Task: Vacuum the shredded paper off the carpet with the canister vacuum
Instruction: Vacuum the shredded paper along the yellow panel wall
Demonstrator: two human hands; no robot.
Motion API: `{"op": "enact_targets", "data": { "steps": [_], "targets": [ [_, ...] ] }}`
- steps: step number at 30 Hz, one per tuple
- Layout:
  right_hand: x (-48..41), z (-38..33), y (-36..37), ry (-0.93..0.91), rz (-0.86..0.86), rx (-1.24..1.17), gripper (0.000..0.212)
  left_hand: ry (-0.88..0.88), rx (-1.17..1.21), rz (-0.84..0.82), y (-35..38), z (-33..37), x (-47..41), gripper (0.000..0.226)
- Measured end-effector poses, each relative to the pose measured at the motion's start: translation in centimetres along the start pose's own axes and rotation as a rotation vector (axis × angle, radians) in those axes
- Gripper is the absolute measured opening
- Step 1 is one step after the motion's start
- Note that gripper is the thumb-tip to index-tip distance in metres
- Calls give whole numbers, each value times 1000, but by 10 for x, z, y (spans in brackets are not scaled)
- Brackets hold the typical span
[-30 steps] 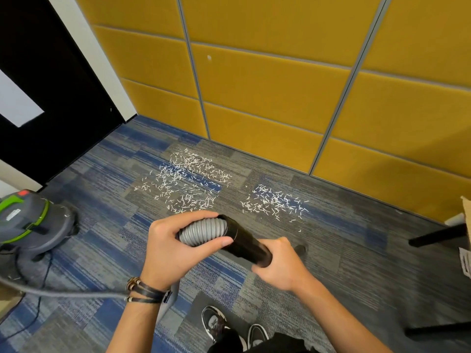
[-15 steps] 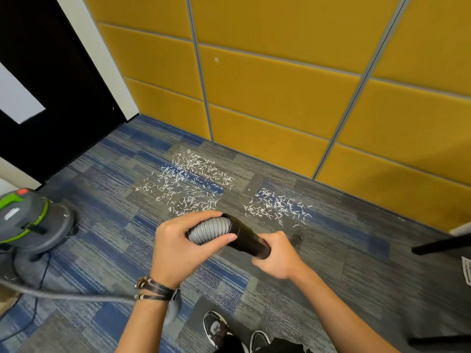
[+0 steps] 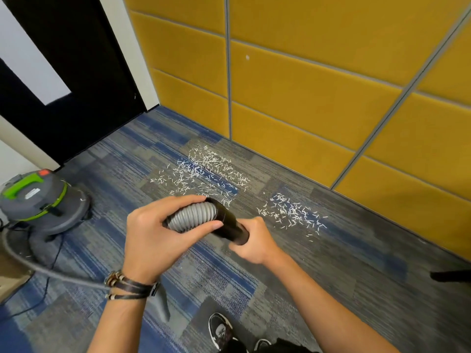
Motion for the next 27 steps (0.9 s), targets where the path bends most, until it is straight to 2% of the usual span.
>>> {"op": "enact_targets", "data": {
  "steps": [10,14,19,27],
  "targets": [
    [-5,-3,23,9,-51,22,38,-65,109,-50,-11,-41,3,48],
    [-2,-7,14,-1,22,15,30,-34,69,-25,-9,-43,0,45],
    [-22,-16,18,-21,30,21,42,-25,73,-20,-12,-50,-8,46],
    [-30,-9,24,-17,19,6,37,-71,136,-91,-3,-67,-18,45]
  ]
}}
Point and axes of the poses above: each hand's wrist, its own x-axis away from the middle knuckle, its own y-axis out of the palm, z = x × y, the point moved 6 cm from there along -x, towards the middle knuckle, and after that the axes turned 5 degrees about -x, right-handed, at the moved point
